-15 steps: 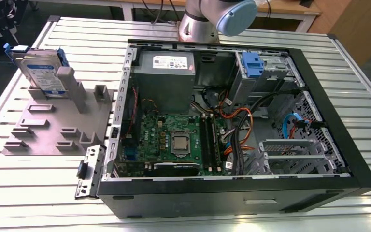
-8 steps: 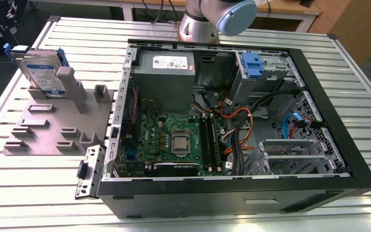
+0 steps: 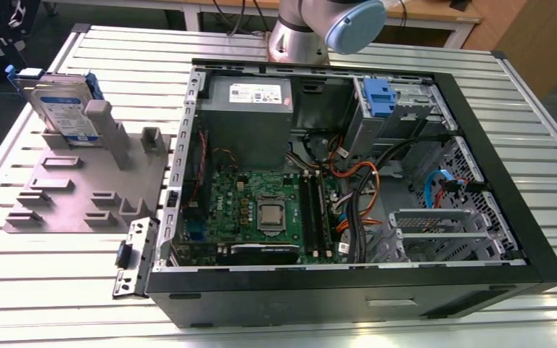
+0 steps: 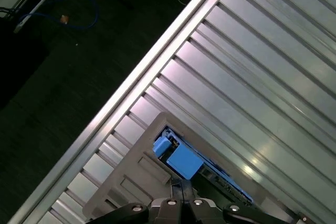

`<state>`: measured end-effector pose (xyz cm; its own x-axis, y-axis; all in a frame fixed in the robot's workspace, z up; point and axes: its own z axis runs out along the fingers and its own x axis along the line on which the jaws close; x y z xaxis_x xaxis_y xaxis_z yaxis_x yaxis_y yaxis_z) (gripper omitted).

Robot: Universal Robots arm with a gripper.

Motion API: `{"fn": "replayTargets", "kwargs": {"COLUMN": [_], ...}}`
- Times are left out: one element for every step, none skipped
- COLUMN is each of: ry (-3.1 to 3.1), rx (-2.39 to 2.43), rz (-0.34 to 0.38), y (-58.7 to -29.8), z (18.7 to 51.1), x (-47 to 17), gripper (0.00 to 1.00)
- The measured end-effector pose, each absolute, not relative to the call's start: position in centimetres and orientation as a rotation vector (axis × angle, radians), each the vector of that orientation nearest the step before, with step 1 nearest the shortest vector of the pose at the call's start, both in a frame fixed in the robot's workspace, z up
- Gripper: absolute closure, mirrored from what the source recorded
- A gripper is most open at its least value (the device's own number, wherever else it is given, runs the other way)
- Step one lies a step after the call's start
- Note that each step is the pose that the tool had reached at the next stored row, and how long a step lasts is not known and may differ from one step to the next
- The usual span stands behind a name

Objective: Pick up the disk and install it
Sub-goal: 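Pick up the disk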

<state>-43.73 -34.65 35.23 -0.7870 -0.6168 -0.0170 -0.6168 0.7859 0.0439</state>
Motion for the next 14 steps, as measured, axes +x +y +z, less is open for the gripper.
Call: {"fn": "replayTargets", "kwargs": {"ry": [2.967,2.967,2.967,2.966,2.964,2.961,2.956,2.951,2.944,2.936,2.928,2.919,2.91,2.901], "rx": [-1.025,-1.025,-1.026,-1.029,-1.034,-1.044,-1.056,-1.072,-1.092,-1.114,-1.137,-1.161,-1.184,-1.208], "rz": [0.074,0.074,0.074,0.074,0.074,0.074,0.074,0.074,0.074,0.074,0.074,0.074,0.074,0.074], "y": [-34.65,-34.65,-34.65,-34.65,-34.65,-34.65,-34.65,-34.65,-34.65,-34.65,-34.65,-34.65,-34.65,-34.65], "z": [35.23,35.23,35.23,35.23,35.23,35.23,35.23,35.23,35.23,35.23,35.23,35.23,35.23,35.22], "x": [-43.73,-43.73,-43.73,-43.73,-43.73,-43.73,-43.73,-43.73,-43.73,-43.73,-43.73,-43.73,-43.73,-43.73], "gripper": [0.89,0.89,0.89,0.89,0.89,0.89,0.89,0.89,0.89,0.89,0.89,0.89,0.89,0.89]}}
